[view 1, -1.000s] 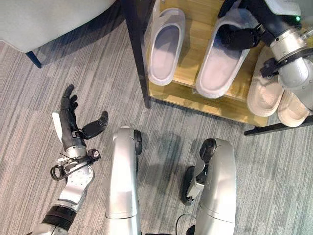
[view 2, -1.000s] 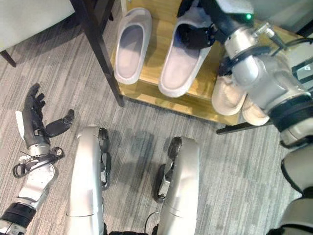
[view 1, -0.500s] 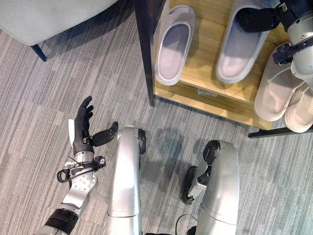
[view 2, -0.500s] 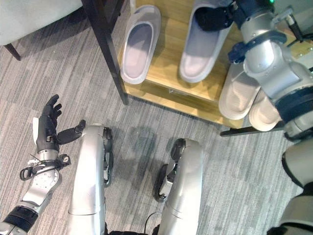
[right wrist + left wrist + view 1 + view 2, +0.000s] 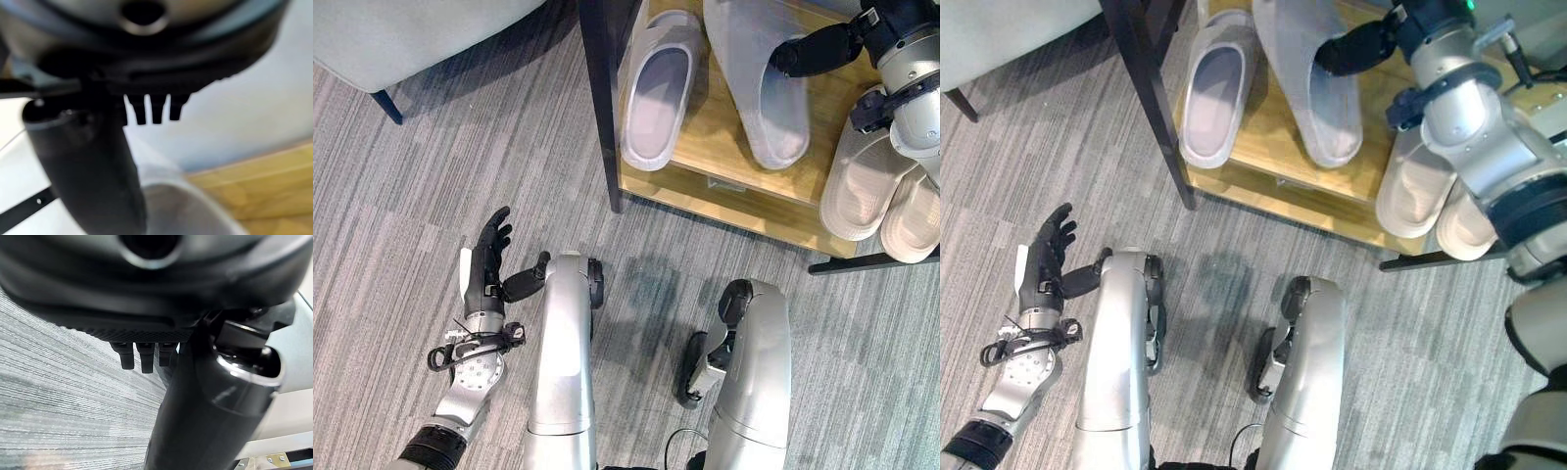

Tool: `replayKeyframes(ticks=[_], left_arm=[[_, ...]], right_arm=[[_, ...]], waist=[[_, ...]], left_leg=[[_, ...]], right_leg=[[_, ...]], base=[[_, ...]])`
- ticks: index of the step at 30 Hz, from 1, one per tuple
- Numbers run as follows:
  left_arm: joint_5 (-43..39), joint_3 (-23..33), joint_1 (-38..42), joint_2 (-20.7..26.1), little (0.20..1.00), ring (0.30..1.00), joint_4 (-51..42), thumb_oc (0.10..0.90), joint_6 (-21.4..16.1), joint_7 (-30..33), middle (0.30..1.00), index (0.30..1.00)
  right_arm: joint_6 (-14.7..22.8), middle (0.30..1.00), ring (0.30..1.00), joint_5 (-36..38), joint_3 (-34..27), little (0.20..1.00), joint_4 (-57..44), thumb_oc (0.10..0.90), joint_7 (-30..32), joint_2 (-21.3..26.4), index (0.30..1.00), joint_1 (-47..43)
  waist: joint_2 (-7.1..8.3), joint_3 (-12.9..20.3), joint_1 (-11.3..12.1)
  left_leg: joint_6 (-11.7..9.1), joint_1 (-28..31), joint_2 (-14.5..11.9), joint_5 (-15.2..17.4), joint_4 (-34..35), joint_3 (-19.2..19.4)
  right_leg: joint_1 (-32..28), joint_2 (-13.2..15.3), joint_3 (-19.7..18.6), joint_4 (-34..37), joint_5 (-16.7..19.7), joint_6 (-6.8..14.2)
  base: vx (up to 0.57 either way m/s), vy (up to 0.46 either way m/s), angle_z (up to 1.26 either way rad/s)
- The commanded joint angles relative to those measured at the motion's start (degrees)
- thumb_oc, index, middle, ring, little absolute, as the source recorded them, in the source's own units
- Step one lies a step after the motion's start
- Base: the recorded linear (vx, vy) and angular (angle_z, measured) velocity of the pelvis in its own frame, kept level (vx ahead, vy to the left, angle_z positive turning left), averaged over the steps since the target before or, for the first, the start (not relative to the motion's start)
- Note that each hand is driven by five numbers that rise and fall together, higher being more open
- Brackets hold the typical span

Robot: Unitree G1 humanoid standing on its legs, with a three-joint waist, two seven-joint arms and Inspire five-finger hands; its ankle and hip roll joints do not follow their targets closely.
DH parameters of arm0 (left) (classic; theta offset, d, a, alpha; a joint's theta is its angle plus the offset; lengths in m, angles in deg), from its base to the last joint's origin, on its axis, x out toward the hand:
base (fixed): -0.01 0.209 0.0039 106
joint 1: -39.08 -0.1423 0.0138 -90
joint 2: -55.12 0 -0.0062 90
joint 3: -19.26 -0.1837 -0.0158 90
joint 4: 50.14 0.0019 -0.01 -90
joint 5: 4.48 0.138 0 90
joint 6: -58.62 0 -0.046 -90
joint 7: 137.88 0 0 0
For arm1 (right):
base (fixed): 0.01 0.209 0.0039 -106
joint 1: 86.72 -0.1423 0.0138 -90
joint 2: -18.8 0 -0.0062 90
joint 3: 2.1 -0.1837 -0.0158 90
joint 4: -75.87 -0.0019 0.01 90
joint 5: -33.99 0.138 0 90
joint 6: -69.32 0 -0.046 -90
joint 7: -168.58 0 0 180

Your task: Arrange the slippers neatly on the shoe rack.

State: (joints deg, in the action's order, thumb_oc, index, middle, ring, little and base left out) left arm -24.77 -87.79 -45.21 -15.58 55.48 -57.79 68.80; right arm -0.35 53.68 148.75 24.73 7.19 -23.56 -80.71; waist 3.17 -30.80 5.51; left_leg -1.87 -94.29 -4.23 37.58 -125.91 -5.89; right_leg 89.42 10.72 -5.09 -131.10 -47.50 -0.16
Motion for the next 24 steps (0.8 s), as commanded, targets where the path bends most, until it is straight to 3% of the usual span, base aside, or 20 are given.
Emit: replayKeyframes(ticks=[1, 9, 15, 17, 24], left_arm=[[0.1, -1.0, 0.3, 1.4, 0.900, 0.900, -7.2, 0.800, -4.3, -1.9, 0.900, 0.900], [-0.3, -1.9, 1.0, 1.7, 0.900, 0.900, -5.9, 0.800, -3.7, -3.0, 0.900, 0.900], [-1.4, -2.1, 1.1, 2.3, 0.900, 0.900, -6.6, 0.800, -3.2, -4.6, 0.900, 0.900], [-2.3, -2.4, 0.6, 2.8, 0.900, 0.900, -6.1, 0.800, -2.8, -6.0, 0.900, 0.900], [-2.1, -2.9, 0.2, 3.0, 0.900, 0.900, -6.0, 0.800, -1.9, -8.3, 0.900, 0.900]], right_arm=[[2.7, 0.900, 0.900, 4.3, -4.9, 0.900, -0.8, 0.800, 0.9, 3.0, 0.900, -8.3], [1.1, 0.900, 0.900, 9.2, -3.5, 0.900, 3.6, 0.800, -3.4, 0.7, 0.900, -7.8], [1.6, 0.900, 0.900, 13.2, -6.0, 0.900, 5.0, 0.800, -3.7, 0.1, 0.900, -6.2], [1.3, 0.900, 0.900, 19.5, -6.3, 0.900, 3.7, 0.800, -8.2, 0.1, 0.900, -5.1], [-0.6, 0.900, 0.900, 22.6, 0.3, 0.900, 0.1, 0.800, -15.4, 2.3, 0.900, -6.4]], waist=[[-0.53, 1.0, 1.6], [-0.62, 1.0, 1.3], [-0.94, 1.0, 1.1], [-0.60, 1.0, 1.2], [0.37, 1.0, 1.4]], left_leg=[[1.6, 4.3, -0.9, 10.9, -2.6, -5.2], [1.6, 4.3, -0.9, 10.8, -2.6, -5.4], [1.7, 4.3, -0.9, 10.6, -2.2, -5.3], [1.6, 4.3, -1.1, 10.3, -2.0, -5.3], [1.4, 4.3, -1.1, 10.0, -1.6, -5.7]], right_leg=[[0.5, 0.4, -3.9, -0.1, 0.4, -3.7], [0.5, 0.4, -3.5, 0.5, 0.6, -3.8], [0.5, 0.2, -3.4, 0.8, 0.8, -3.8], [0.5, 0.4, -3.4, 1.0, 1.0, -3.7], [0.5, 0.4, -3.3, 1.7, 1.5, -3.5]], base=[[-0.03, 0.011, 0.00], [-0.01, 0.004, 0.00], [-0.02, 0.013, -0.01], [-0.02, 0.001, 0.00], [0.00, -0.001, 0.00]])
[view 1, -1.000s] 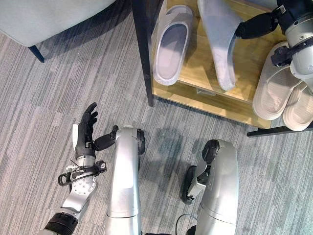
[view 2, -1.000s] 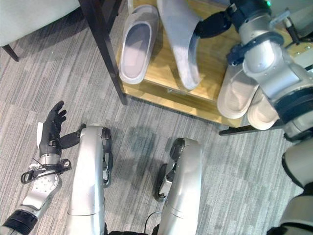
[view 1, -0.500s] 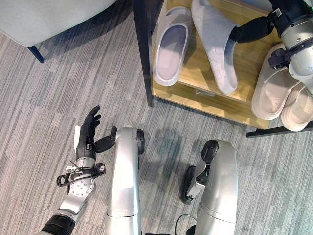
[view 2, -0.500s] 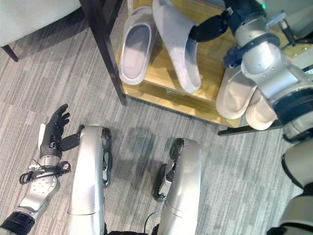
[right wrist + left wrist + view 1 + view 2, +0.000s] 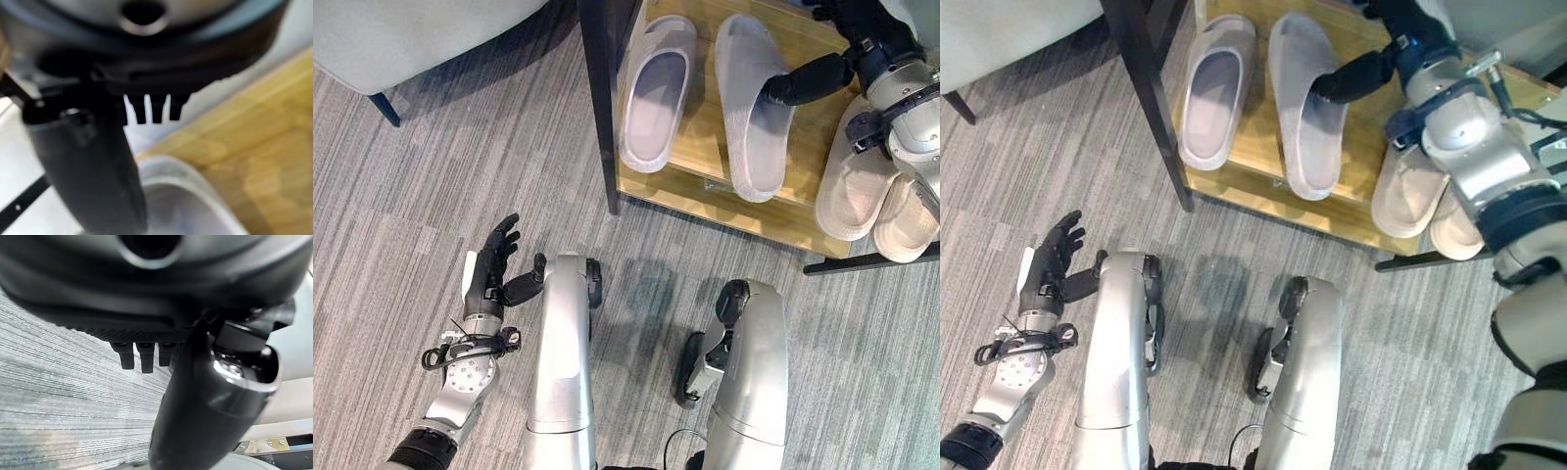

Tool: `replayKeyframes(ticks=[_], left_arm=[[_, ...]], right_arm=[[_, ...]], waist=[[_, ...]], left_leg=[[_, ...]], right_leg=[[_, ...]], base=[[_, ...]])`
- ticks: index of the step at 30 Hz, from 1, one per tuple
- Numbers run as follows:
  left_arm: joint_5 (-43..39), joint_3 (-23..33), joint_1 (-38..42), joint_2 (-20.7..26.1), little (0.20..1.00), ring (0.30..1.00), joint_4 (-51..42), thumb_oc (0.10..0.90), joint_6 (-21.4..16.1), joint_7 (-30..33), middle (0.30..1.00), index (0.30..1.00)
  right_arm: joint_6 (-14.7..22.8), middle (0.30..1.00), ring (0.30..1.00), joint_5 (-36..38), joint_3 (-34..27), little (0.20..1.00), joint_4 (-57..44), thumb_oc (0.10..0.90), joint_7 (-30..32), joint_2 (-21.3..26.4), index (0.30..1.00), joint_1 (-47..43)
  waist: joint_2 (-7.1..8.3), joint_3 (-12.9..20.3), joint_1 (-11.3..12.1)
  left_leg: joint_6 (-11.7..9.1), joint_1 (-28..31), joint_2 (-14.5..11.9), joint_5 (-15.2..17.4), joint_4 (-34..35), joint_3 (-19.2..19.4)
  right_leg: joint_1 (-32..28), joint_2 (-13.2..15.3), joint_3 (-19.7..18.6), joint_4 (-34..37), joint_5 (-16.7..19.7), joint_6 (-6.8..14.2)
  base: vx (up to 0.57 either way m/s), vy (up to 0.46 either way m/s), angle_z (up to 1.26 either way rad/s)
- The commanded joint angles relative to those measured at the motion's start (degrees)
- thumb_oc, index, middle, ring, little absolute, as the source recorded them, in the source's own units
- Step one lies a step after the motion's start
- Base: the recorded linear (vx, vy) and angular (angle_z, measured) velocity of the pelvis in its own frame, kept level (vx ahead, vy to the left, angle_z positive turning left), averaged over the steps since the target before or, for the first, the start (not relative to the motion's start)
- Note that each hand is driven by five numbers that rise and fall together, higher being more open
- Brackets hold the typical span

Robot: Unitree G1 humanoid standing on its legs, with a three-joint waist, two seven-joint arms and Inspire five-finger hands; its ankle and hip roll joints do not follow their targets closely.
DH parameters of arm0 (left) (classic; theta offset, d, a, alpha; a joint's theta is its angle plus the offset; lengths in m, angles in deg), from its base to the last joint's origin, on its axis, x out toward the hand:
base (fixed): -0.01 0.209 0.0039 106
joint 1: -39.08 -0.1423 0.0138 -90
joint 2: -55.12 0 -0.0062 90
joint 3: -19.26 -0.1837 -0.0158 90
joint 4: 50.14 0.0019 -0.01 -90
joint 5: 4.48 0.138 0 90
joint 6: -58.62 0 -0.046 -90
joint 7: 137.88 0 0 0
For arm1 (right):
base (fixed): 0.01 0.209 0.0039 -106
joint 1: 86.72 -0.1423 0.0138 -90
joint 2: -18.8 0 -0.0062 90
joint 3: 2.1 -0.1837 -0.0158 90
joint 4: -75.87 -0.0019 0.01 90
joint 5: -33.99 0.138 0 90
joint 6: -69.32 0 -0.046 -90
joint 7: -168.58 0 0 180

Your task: Arrange the slippers neatly on the shoe rack.

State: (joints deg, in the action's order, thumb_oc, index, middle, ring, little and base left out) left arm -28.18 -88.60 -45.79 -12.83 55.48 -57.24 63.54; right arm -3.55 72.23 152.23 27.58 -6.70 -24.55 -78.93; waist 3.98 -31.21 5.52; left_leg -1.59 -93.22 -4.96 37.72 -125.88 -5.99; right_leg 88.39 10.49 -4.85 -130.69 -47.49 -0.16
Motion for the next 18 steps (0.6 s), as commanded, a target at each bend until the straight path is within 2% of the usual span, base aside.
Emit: replayKeyframes(ticks=[1, 6, 7, 11, 15, 18], left_arm=[[1.4, -2.2, 0.8, 0.3, 0.900, 0.900, -6.0, 0.800, -2.4, -3.6, 0.900, 0.900], [0.9, -2.4, 0.4, 1.4, 0.900, 0.900, -6.9, 0.800, -1.9, -5.8, 0.900, 0.900], [0.9, -2.9, 0.6, 2.0, 0.900, 0.900, -6.7, 0.800, -1.9, -6.9, 0.900, 0.900], [0.5, -3.2, 0.8, 1.6, 0.900, 0.900, -6.1, 0.800, -1.7, -7.3, 0.900, 0.900], [0.7, -2.7, 0.8, 0.6, 0.900, 0.900, -5.6, 0.800, -1.8, -6.7, 0.900, 0.900], [1.1, -1.8, 0.6, -0.4, 0.900, 0.900, -5.0, 0.800, -1.9, -5.3, 0.900, 0.900]], right_arm=[[2.2, 0.900, 0.900, 4.4, -2.3, 0.900, -3.0, 0.800, -2.8, 3.9, 0.900, -7.9], [0.8, 0.900, 0.900, 5.9, 0.6, 0.900, -5.9, 0.800, -6.9, 5.7, 0.900, -7.2], [-0.3, 0.900, 0.900, 5.8, 2.7, 0.900, -5.9, 0.800, -8.7, 5.2, 0.900, -7.7], [-0.4, 0.900, 0.900, 5.3, 3.4, 0.900, -4.1, 0.800, -8.6, 4.4, 0.900, -8.7], [1.7, 0.900, 0.900, 5.6, -0.3, 0.900, -5.0, 0.800, -6.3, 5.4, 0.900, -6.0], [4.3, 0.900, 0.900, 3.7, -6.5, 0.900, -5.8, 0.800, -1.4, 6.1, 0.900, -1.7]], waist=[[-0.35, 1.4, 1.5], [-0.17, 1.4, 1.6], [-0.08, 1.4, 1.7], [-0.24, 1.4, 1.8], [-0.18, 1.4, 1.3], [-0.14, 1.4, 0.9]], left_leg=[[1.0, 3.3, -0.3, 9.7, -1.5, -5.7], [1.0, 3.3, -0.2, 9.4, -1.1, -5.9], [1.0, 3.3, -0.3, 9.4, -1.0, -6.0], [1.1, 3.3, -0.3, 9.4, -0.9, -5.9], [1.2, 3.3, -0.4, 9.3, -0.5, -5.7], [1.3, 3.3, -0.4, 9.4, -0.5, -5.3]], right_leg=[[1.6, 0.7, -3.6, 1.4, 1.6, -3.4], [1.6, 0.9, -3.3, 2.1, 1.9, -3.5], [1.6, 0.7, -3.3, 2.3, 2.1, -3.4], [1.6, 0.7, -3.2, 2.5, 2.3, -3.3], [1.6, 0.7, -3.3, 2.7, 2.3, -3.1], [1.6, 0.6, -3.3, 2.7, 2.4, -3.1]], base=[[0.00, 0.000, 0.00], [-0.01, -0.001, 0.00], [0.00, 0.000, 0.00], [0.00, 0.000, 0.00], [0.00, 0.000, 0.00], [0.00, 0.000, 0.00]])
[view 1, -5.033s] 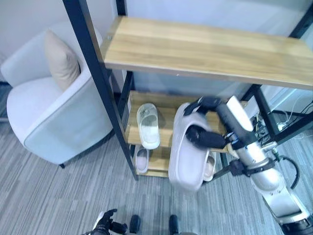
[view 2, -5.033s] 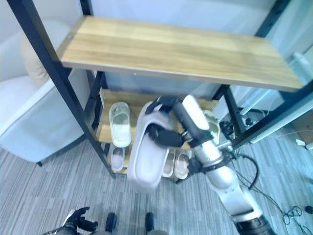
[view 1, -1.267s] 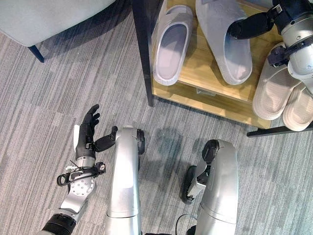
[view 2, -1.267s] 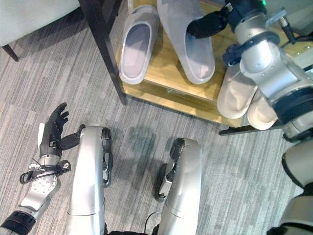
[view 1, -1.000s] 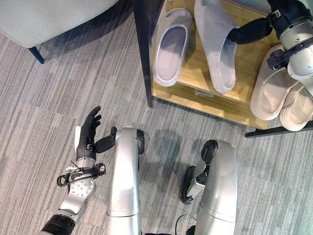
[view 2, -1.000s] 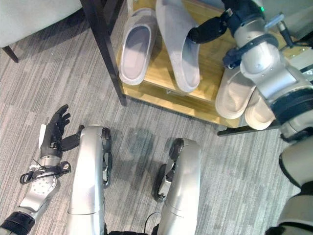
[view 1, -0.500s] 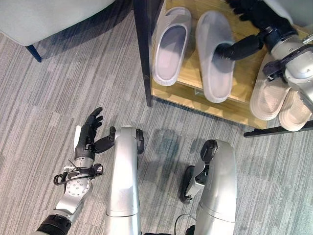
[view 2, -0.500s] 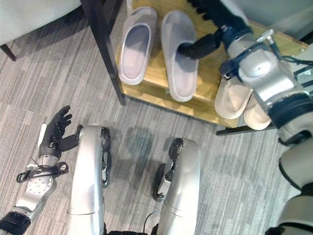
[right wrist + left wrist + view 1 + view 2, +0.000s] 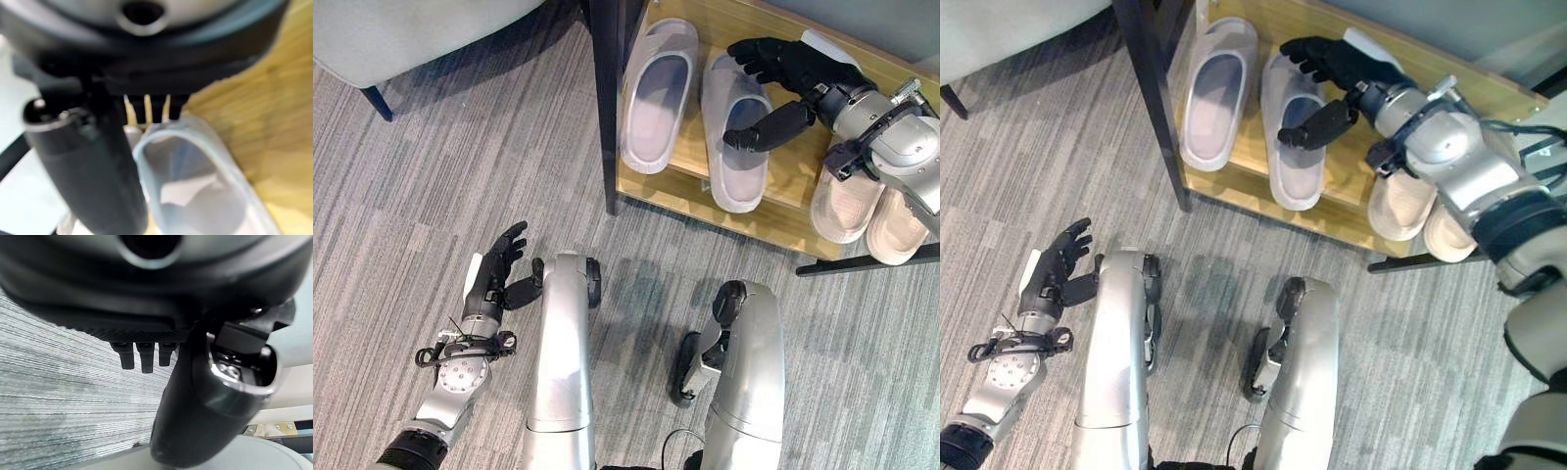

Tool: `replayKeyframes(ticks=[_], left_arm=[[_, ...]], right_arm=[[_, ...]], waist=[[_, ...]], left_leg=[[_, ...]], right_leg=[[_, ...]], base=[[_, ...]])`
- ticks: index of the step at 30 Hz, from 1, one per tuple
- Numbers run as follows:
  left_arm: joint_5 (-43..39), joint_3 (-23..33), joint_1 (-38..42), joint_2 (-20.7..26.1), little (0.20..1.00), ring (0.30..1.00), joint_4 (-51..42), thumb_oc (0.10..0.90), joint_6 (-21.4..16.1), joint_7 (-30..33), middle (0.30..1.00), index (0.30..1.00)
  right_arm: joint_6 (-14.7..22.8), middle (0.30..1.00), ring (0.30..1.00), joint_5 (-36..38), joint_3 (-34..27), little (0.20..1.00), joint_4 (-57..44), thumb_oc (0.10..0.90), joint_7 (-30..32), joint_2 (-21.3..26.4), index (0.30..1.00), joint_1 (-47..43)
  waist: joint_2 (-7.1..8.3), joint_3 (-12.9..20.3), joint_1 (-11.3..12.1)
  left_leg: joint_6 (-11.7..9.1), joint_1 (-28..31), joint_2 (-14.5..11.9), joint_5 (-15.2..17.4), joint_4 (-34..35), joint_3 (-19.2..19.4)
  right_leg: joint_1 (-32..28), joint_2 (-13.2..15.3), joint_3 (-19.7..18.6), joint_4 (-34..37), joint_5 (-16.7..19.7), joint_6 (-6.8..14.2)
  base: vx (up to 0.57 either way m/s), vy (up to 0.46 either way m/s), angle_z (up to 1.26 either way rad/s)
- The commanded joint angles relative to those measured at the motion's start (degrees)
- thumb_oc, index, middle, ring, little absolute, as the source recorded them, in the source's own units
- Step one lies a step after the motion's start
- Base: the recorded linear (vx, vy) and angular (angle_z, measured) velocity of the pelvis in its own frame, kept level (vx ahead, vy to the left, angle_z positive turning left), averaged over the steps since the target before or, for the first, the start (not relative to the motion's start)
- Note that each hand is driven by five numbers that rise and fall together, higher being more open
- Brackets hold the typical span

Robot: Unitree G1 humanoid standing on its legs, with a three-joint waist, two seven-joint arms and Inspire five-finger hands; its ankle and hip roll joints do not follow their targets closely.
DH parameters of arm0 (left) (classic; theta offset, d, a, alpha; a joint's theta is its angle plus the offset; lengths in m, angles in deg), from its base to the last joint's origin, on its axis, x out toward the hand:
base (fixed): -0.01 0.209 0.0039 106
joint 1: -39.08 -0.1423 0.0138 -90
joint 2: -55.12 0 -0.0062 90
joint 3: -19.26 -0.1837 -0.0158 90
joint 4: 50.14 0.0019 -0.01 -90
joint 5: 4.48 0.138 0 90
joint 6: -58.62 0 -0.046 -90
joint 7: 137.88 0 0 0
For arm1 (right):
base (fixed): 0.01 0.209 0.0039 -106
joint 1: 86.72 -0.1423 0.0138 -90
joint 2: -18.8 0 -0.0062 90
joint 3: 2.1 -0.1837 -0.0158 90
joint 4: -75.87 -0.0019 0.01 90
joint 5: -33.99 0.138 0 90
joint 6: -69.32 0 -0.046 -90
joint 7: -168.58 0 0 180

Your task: Arrange the slippers neatly on the shoe rack.

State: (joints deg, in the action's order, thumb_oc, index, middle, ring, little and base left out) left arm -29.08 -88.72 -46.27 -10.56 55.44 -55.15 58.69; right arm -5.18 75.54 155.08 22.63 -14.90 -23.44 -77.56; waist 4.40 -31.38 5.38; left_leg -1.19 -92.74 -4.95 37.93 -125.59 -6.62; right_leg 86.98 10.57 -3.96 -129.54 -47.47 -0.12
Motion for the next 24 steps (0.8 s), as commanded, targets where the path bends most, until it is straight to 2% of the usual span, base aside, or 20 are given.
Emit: replayKeyframes(ticks=[1, 5, 8, 9, 14, 21, 24], left_arm=[[2.1, -1.4, 1.0, -2.8, 0.900, 0.900, -4.6, 0.800, -4.1, 0.0, 0.900, 0.900], [2.2, -0.4, 0.5, -4.0, 0.900, 0.900, -3.9, 0.800, -4.0, 0.9, 0.900, 0.900], [2.2, -0.1, 0.6, -4.3, 0.900, 0.900, -3.8, 0.800, -4.0, 1.2, 0.900, 0.900], [2.7, 0.2, 0.6, -4.7, 0.900, 0.900, -3.6, 0.800, -3.9, 1.8, 0.900, 0.900], [3.1, 0.5, 0.9, -5.5, 0.900, 0.900, -3.3, 0.800, -3.9, 3.0, 0.900, 0.900], [5.5, 2.6, 0.4, -7.5, 0.900, 0.900, -3.3, 0.800, -3.4, 4.5, 0.900, 0.900], [6.6, 3.5, 0.2, -8.3, 0.900, 0.900, -3.7, 0.800, -3.1, 5.2, 0.900, 0.900]], right_arm=[[6.6, 0.900, 0.900, 0.2, -12.7, 0.900, -1.6, 0.800, 8.2, 5.0, 0.900, -0.8], [8.8, 0.900, 0.900, -0.2, -22.0, 0.900, -3.1, 0.800, 12.1, 3.7, 0.900, 4.7], [9.7, 0.900, 0.900, -1.1, -25.2, 0.900, -3.7, 0.800, 13.9, 2.9, 0.900, 6.5], [10.9, 0.900, 0.900, -2.1, -29.1, 0.900, -5.3, 0.800, 15.9, 2.4, 0.900, 8.8], [12.8, 0.900, 0.900, -2.9, -35.5, 0.900, -9.1, 0.800, 18.5, 1.0, 0.900, 13.3], [13.2, 0.900, 0.900, -16.2, -45.5, 0.900, -25.4, 0.800, 22.6, 3.6, 0.900, 27.8], [13.5, 0.900, 0.900, -18.9, -51.3, 0.900, -29.4, 0.800, 23.5, 2.2, 0.900, 35.6]], waist=[[-0.40, 1.6, 0.9], [-0.56, 1.6, 0.3], [-0.62, 1.6, 0.2], [-0.59, 1.6, 0.0], [-0.58, 1.6, -0.4], [0.17, 1.6, -2.3], [0.44, 1.6, -3.3]], left_leg=[[1.0, 2.8, -0.3, 9.2, -0.9, -4.6], [1.3, 2.8, -0.4, 9.4, -1.0, -4.0], [1.3, 2.8, -0.3, 9.4, -1.1, -3.9], [1.4, 2.8, -0.3, 9.4, -1.2, -3.7], [1.5, 2.8, -0.1, 9.4, -1.2, -3.4], [1.6, 2.8, 0.0, 9.4, -1.4, -3.3], [1.6, 2.8, 0.0, 9.6, -1.7, -3.0]], right_leg=[[3.0, 0.5, -4.3, 1.6, 2.3, -3.2], [3.0, 0.3, -4.2, 1.4, 2.1, -3.3], [3.0, 0.2, -4.2, 1.1, 1.9, -3.4], [3.0, 0.1, -4.2, 1.0, 1.9, -3.3], [3.0, -0.1, -4.2, 0.7, 1.7, -3.3], [3.0, -0.4, -4.3, 0.2, 1.1, -3.3], [3.0, -0.5, -4.4, -0.1, 0.9, -3.2]], base=[[0.00, 0.000, 0.00], [0.00, 0.000, 0.00], [0.00, 0.000, 0.00], [0.00, 0.000, 0.00], [0.00, 0.000, 0.00], [0.00, 0.000, 0.00], [0.00, 0.000, 0.00]])
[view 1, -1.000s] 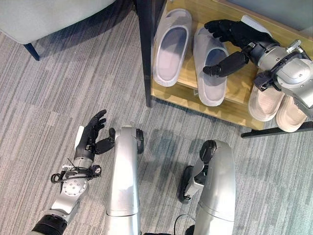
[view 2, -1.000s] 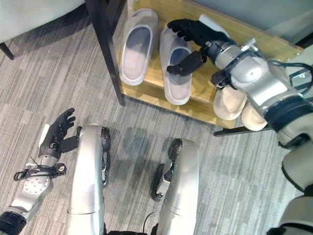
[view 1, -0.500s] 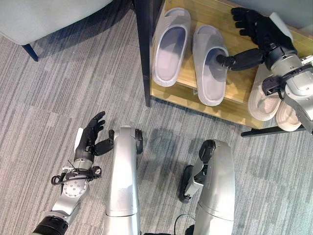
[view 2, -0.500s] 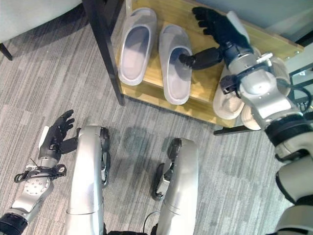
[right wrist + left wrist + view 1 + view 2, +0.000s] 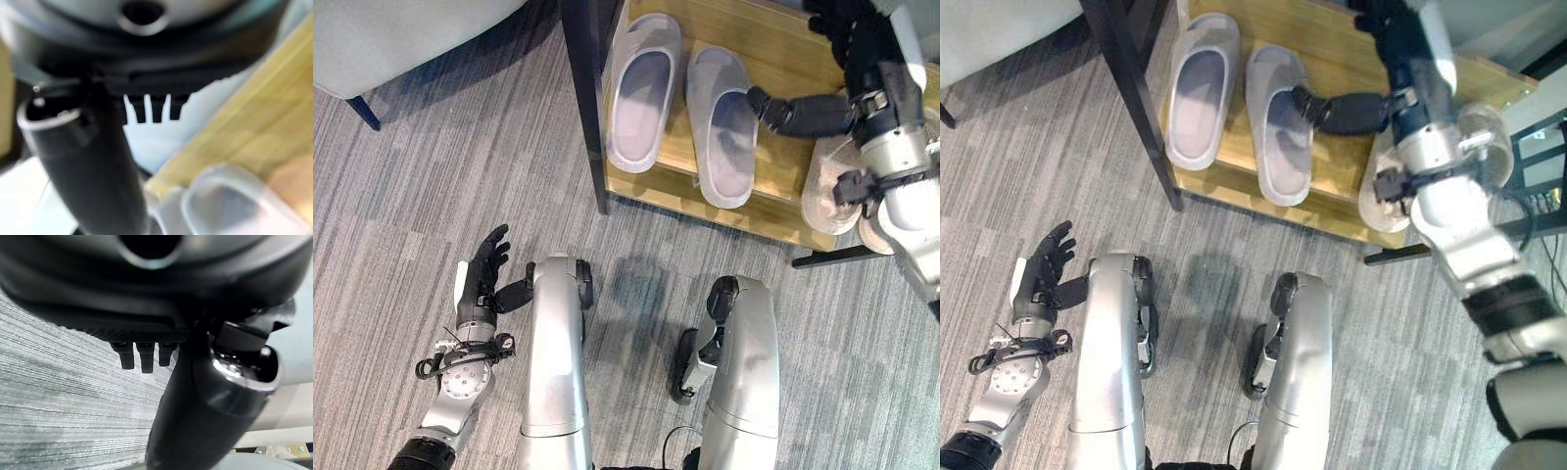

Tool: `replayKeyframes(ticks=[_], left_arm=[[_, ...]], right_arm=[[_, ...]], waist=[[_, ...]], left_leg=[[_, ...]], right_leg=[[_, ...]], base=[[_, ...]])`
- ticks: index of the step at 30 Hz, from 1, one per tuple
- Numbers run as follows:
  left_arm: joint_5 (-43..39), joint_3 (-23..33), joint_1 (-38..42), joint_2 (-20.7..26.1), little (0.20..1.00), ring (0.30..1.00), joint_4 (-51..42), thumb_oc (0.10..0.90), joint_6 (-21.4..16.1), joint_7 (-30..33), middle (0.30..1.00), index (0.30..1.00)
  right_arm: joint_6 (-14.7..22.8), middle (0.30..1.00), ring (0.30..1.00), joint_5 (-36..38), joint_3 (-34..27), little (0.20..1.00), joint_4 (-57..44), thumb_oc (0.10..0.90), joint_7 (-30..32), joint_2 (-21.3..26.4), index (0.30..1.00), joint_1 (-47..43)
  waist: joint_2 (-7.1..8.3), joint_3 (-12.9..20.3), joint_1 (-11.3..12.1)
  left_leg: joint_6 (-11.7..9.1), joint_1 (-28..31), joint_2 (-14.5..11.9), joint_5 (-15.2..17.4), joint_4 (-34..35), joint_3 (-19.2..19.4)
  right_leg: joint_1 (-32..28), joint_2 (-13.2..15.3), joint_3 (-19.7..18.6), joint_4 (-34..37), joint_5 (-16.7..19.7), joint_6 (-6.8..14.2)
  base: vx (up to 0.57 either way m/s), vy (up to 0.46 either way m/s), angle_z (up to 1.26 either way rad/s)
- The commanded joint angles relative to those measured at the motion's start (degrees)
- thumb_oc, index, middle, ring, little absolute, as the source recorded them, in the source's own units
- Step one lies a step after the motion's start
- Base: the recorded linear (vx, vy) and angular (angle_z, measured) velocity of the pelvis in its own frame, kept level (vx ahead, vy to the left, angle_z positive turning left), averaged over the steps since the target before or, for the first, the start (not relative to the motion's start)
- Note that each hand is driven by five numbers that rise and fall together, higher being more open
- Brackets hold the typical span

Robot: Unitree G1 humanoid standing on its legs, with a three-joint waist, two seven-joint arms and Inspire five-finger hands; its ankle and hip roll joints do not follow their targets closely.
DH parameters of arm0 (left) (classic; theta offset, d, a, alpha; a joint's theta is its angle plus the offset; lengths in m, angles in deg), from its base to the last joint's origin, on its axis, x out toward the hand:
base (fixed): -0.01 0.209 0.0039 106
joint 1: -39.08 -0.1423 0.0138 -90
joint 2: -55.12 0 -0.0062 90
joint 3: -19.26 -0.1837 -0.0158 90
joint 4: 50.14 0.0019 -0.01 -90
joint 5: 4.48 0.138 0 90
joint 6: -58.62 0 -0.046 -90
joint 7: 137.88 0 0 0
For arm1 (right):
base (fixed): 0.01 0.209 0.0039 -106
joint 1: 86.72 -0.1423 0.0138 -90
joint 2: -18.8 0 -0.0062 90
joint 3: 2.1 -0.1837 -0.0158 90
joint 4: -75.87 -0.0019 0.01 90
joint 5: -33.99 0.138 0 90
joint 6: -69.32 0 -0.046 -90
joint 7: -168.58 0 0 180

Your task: Arrange the slippers neatly on the shoe rack.

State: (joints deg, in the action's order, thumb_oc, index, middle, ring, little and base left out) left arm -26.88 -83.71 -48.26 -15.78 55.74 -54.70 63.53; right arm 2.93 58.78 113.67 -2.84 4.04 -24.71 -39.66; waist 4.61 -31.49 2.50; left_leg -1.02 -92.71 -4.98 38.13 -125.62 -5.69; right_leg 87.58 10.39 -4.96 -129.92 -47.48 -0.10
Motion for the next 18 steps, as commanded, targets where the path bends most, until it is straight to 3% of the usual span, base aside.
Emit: replayKeyframes(ticks=[1, 2, 3, 5, 6, 8, 13, 18], left_arm=[[4.4, -1.6, 2.2, -3.0, 0.900, 0.900, -4.1, 0.800, -3.5, 0.4, 0.900, 0.900], [4.9, -1.0, 2.2, -3.6, 0.900, 0.900, -3.8, 0.800, -3.2, 0.9, 0.900, 0.900], [4.9, -1.1, 2.2, -3.5, 0.900, 0.900, -3.8, 0.800, -3.2, 0.9, 0.900, 0.900], [5.7, -0.1, 2.2, -4.5, 0.900, 0.900, -3.6, 0.800, -2.9, 2.1, 0.900, 0.900], [5.8, -0.2, 2.2, -4.4, 0.900, 0.900, -3.6, 0.800, -2.9, 2.1, 0.900, 0.900], [6.5, 0.4, 1.8, -4.8, 0.900, 0.900, -4.3, 0.800, -2.6, 3.4, 0.900, 0.900], [8.4, 0.3, 1.4, -5.1, 0.900, 0.900, -4.0, 0.800, -1.7, 5.0, 0.900, 0.900], [8.8, -0.2, 1.4, -5.3, 0.900, 0.900, -4.4, 0.800, -1.4, 5.8, 0.900, 0.900]], right_arm=[[5.3, 0.900, 0.900, -2.4, -10.6, 0.900, -4.3, 0.800, 4.6, 3.4, 0.900, -1.5], [4.5, 0.900, 0.900, -7.2, -13.9, 0.900, -6.7, 0.800, 7.0, 2.3, 0.900, 2.4], [4.3, 0.900, 0.900, -7.6, -14.3, 0.900, -7.1, 0.800, 7.3, 2.2, 0.900, 3.0], [2.3, 0.900, 0.900, -17.9, -19.3, 0.900, -10.9, 0.800, 12.1, -0.4, 0.900, 9.0], [2.1, 0.900, 0.900, -18.3, -19.7, 0.900, -11.2, 0.800, 12.3, -0.6, 0.900, 9.5], [0.5, 0.900, 0.900, -25.4, -23.0, 0.900, -15.3, 0.800, 15.8, -4.9, 0.900, 13.7], [-1.4, 0.900, 0.900, -32.6, -23.5, 0.900, -22.1, 0.800, 16.7, -10.2, 0.900, 18.9], [-2.2, 0.900, 0.900, -32.1, -21.0, 0.900, -23.5, 0.800, 15.7, -14.5, 0.900, 21.1]], waist=[[0.33, 1.7, -0.3], [0.51, 1.7, -0.8], [0.55, 1.7, -0.6], [0.55, 1.7, -1.6], [0.60, 1.7, -1.5], [0.45, 1.7, -2.1], [0.65, 1.7, -2.8], [0.73, 1.7, -3.0]], left_leg=[[1.4, 2.8, 0.1, 9.4, -1.7, -3.9], [1.5, 2.8, 0.1, 9.5, -1.8, -3.8], [1.5, 2.8, 0.1, 9.5, -1.8, -3.8], [1.6, 2.8, 0.1, 9.7, -2.1, -3.7], [1.6, 2.8, 0.1, 9.7, -2.1, -3.8], [1.8, 2.8, 0.0, 9.9, -2.4, -3.7], [2.1, 2.8, 0.0, 10.0, -2.9, -3.7], [2.2, 2.8, 0.2, 9.9, -3.3, -3.8]], right_leg=[[2.4, -0.3, -3.5, 0.2, 0.9, -3.2], [2.4, -0.5, -3.5, 0.1, 0.9, -3.1], [2.4, -0.5, -3.5, 0.1, 0.9, -3.1], [2.4, -0.7, -3.3, 0.0, 0.7, -3.1], [2.4, -0.7, -3.3, -0.1, 0.7, -3.1], [2.4, -1.0, -3.1, -0.3, 0.5, -3.1], [2.4, -1.2, -3.0, -0.5, 0.3, -3.1], [2.4, -1.2, -3.1, -0.9, 0.2, -3.0]], base=[[0.00, 0.000, 0.00], [0.00, 0.000, 0.00], [0.00, 0.000, 0.00], [0.00, 0.000, 0.00], [0.00, 0.000, 0.00], [0.02, 0.004, -0.03], [0.01, -0.002, -0.05], [0.00, 0.002, -0.04]])
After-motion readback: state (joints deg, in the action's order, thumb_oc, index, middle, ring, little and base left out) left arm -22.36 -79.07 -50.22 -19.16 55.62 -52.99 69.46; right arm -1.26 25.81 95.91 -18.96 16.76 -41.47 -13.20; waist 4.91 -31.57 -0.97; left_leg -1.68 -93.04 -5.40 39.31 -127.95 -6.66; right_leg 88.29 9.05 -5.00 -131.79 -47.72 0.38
